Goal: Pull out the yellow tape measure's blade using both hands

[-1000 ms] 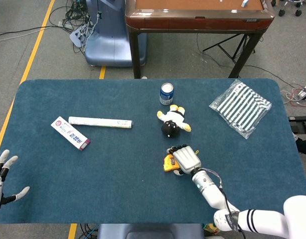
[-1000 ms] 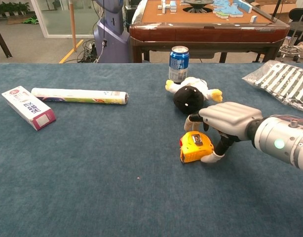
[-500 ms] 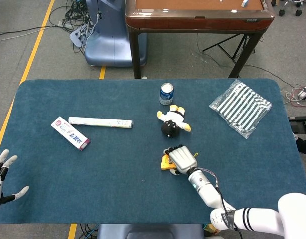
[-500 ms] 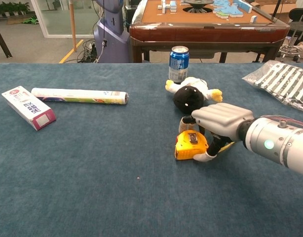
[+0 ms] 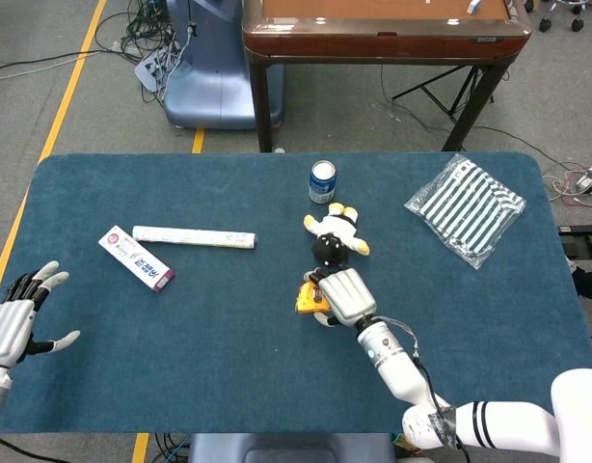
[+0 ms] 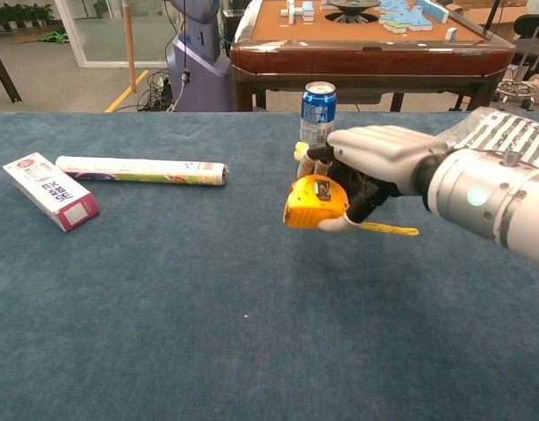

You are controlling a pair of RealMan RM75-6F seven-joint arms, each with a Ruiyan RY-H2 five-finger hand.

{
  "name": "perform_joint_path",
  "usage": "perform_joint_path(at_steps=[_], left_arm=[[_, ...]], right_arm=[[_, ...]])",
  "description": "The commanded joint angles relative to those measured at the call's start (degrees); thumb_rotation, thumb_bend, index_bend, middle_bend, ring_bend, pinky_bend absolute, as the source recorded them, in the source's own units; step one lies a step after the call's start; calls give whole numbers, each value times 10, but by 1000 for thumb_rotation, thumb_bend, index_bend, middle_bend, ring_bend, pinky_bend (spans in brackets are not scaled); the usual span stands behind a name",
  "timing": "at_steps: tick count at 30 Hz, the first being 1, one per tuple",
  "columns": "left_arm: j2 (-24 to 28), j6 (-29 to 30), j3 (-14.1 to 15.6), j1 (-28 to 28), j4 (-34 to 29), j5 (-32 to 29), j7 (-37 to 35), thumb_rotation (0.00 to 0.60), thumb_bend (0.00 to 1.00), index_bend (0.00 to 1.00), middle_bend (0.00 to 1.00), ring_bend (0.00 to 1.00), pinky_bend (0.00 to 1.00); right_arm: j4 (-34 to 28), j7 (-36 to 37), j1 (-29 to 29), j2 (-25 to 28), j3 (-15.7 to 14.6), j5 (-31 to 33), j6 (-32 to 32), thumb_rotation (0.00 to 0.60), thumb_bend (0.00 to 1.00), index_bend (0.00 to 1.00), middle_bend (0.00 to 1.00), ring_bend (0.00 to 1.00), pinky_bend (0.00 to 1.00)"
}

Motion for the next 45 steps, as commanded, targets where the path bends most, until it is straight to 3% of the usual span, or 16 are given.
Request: perform_joint_path(at_steps=[1,12,16,24,45], left_arm=[[-6,-24,-17,-24,-12,-19,-5,600,133,165,71,0,0],[-31,-65,-46,-78,-63,-49,-5,600,133,45,69,0,0],[-40,-78,-55,-93,-75,-62,-17,600,133,1,23,0,0],[-64,-68,-68,-107,-94,-86,-12,600,133,0,0,0,0],[-128,-57,-67,-130,-106,-102,-2,600,133,0,0,0,0]], right_arm=[[-29,-48,23,-10,21,29,34,600,507,460,501,431,286],[-15,-100,84,-87,69,61,82,600,518,467,501,431,286],[-5,-110,105,-115,81,59,96,600,518,467,501,431,286],[-2,-114,127,-157,97,66,120,600,518,471,501,431,286],[46,-120,169,-218,126,70,139,600,518,474,501,431,286]])
